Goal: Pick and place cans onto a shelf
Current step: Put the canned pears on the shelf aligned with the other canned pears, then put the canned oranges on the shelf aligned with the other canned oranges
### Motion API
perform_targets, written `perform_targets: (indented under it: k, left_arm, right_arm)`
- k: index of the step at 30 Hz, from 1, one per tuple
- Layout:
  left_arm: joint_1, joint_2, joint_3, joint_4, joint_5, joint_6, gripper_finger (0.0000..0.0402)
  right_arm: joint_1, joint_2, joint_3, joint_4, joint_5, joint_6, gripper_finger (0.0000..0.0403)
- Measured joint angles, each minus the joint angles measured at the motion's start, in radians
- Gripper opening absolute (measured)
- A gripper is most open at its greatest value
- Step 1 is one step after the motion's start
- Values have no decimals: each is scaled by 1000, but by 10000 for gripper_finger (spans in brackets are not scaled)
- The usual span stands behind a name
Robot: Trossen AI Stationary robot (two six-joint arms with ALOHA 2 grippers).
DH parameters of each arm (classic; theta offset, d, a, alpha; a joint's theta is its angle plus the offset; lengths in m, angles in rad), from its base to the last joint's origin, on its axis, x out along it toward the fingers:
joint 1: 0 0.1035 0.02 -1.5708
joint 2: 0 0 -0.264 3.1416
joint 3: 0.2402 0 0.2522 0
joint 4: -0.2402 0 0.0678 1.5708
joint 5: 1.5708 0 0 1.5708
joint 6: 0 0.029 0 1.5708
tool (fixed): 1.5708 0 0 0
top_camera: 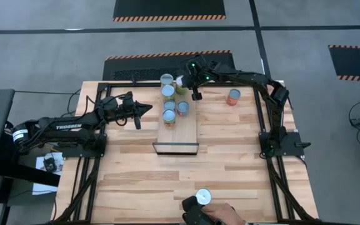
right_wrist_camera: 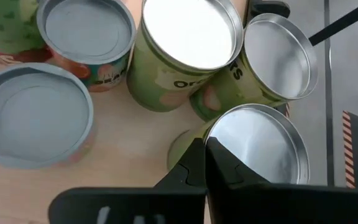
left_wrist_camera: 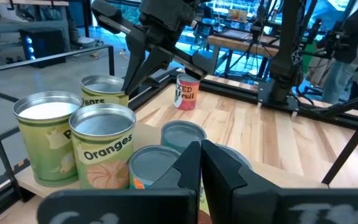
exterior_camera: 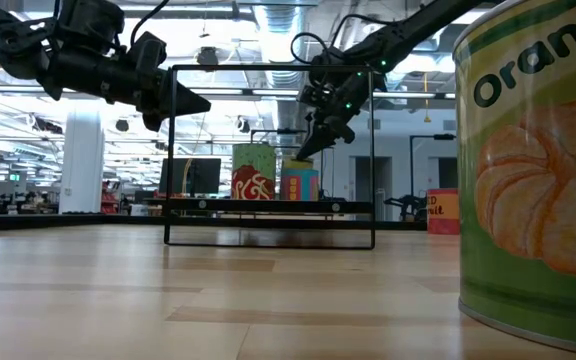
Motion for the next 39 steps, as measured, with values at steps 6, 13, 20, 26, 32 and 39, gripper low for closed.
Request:
perform_targets:
  k: [6, 13, 20, 26, 32, 39]
  left_arm:
    - [0, 0, 0, 0, 0, -2, 2]
    - [-2, 0, 0, 0, 0, -2, 2]
    - [-17, 0, 0, 0, 0, -2, 2]
    - [-28, 0, 0, 0, 0, -2, 2]
    - [-28, 0, 0, 0, -1, -2, 2]
    - [-28, 0, 0, -15, -2, 20, 2]
  right_arm:
    - [0, 0, 0, -1, 5, 1, 18]
    - [0, 0, 0, 4, 25, 4, 61]
    - [0, 0, 0, 31, 26, 21, 76]
    - [0, 0, 0, 45, 26, 23, 77]
    - [2, 0, -1, 59, 26, 31, 78]
    - [50, -94, -2, 48, 70, 31, 73]
